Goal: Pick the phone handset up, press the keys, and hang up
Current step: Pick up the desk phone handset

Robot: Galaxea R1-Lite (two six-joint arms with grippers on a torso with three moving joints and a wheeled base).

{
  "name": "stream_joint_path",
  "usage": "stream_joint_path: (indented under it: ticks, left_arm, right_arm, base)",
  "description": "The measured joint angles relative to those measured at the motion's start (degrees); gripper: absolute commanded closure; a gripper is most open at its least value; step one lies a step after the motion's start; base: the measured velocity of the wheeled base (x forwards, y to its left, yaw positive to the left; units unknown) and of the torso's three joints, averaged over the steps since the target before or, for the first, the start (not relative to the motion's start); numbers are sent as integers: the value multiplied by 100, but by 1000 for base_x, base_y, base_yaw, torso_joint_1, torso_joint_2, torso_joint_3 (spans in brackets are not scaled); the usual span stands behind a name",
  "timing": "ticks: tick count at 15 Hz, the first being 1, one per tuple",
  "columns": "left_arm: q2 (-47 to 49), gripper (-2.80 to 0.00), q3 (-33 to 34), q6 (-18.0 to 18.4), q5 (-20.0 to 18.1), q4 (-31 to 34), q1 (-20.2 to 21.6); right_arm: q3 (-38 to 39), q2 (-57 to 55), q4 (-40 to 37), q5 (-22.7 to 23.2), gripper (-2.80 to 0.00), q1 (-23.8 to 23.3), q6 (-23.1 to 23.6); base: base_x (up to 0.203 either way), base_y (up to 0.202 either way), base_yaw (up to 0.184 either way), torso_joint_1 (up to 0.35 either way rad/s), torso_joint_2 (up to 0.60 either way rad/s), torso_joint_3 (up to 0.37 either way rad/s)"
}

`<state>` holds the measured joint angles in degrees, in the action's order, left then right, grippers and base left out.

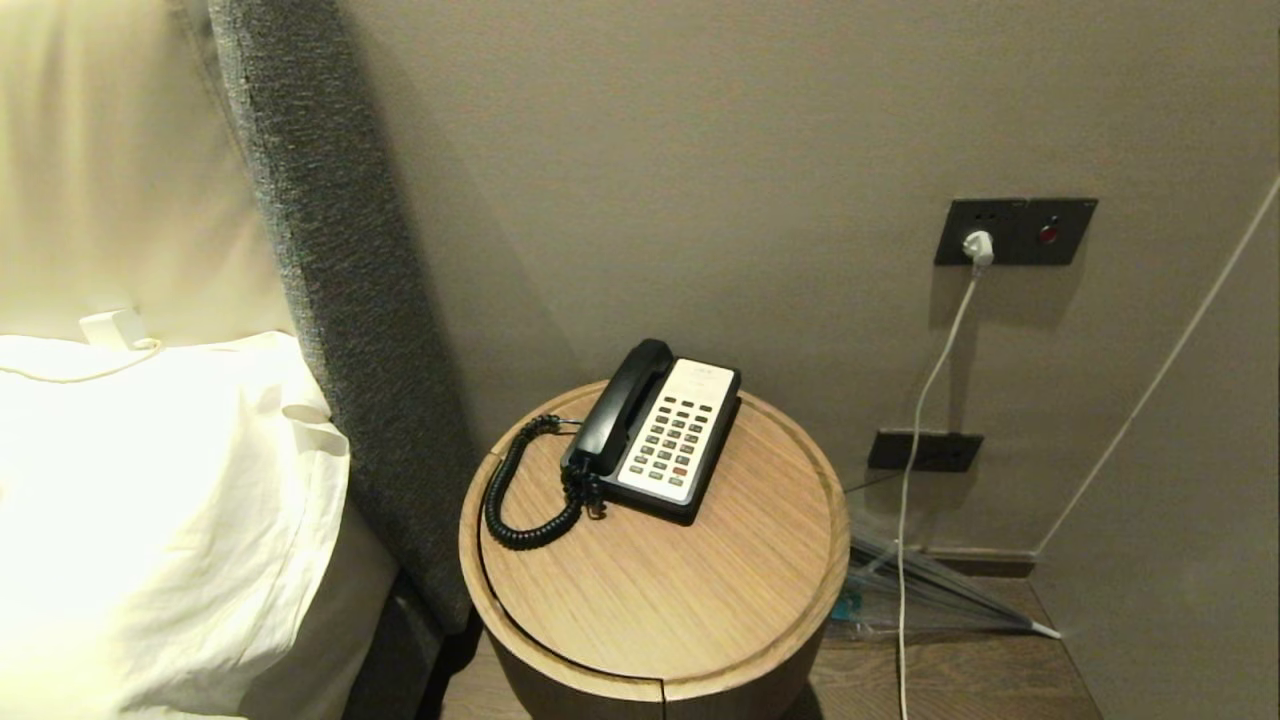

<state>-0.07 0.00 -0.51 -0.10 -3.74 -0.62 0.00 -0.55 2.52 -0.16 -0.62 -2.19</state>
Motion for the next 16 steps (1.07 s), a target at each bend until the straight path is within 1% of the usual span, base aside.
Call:
stream_joint_path:
  ticks: [14, 16]
  left_arm:
    - [0, 0, 0, 31, 10, 0, 0]
    - [0, 0, 0, 44, 9, 2, 0]
  right_arm:
    - [0, 0, -1, -2, 0, 0, 0]
    - [0, 0, 0, 0, 0, 0, 2]
  base:
    - [0, 0, 0, 0, 0, 0]
    - [0, 0, 0, 0, -1, -90]
